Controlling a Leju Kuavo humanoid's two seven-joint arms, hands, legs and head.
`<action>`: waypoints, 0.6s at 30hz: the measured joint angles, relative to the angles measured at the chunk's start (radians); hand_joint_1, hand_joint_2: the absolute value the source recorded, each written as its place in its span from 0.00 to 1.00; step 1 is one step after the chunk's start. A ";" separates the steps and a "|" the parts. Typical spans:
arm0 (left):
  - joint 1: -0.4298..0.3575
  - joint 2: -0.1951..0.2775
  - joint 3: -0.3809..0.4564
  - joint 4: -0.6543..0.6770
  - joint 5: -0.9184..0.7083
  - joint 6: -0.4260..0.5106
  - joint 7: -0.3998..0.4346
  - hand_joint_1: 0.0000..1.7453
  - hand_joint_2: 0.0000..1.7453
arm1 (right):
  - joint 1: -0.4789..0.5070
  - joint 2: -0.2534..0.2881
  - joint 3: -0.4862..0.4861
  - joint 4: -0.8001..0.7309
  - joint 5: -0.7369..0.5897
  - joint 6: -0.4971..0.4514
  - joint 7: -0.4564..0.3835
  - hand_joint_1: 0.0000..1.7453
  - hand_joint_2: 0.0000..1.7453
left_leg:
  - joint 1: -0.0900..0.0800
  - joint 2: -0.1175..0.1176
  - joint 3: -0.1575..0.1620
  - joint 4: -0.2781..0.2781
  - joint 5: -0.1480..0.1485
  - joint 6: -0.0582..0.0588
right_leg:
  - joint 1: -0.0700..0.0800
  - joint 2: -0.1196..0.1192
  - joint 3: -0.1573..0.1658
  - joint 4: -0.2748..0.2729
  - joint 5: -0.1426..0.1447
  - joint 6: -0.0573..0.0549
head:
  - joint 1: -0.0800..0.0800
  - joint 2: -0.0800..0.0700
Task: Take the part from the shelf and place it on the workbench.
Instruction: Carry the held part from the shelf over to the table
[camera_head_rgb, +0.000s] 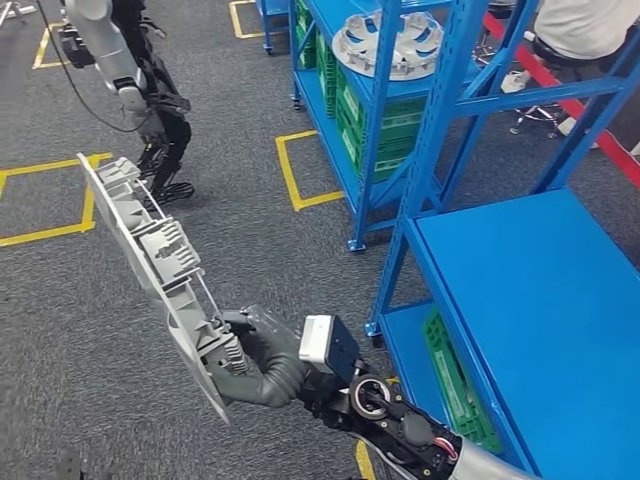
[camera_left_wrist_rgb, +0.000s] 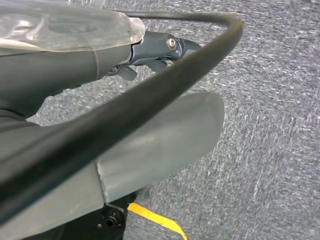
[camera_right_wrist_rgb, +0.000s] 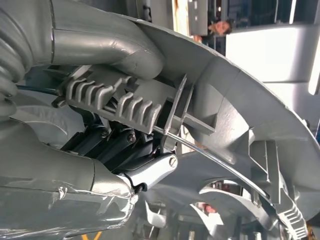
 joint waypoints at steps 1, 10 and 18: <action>0.000 0.000 0.000 0.000 0.000 0.000 0.000 0.00 0.00 | 0.000 0.000 0.000 0.000 0.000 0.000 0.000 0.89 1.00 | 0.000 -0.011 0.003 0.000 -0.001 -0.001 | 0.001 0.008 0.028 -0.068 0.044 -0.006 | 0.003 0.000; 0.002 -0.001 0.000 0.000 0.001 0.002 0.000 0.00 0.00 | -0.003 0.004 0.001 0.000 0.000 0.004 -0.001 0.89 1.00 | 0.004 -0.016 -0.048 0.076 -0.044 -0.041 | -0.005 0.025 0.139 -0.315 0.138 -0.035 | -0.004 0.000; 0.000 0.005 0.000 0.000 0.001 0.002 0.006 0.00 0.00 | 0.000 0.005 0.003 0.005 0.000 0.006 -0.005 0.89 1.00 | 0.014 0.060 -0.044 0.064 -0.006 -0.063 | 0.000 -0.046 0.142 -0.311 0.127 -0.028 | -0.041 0.000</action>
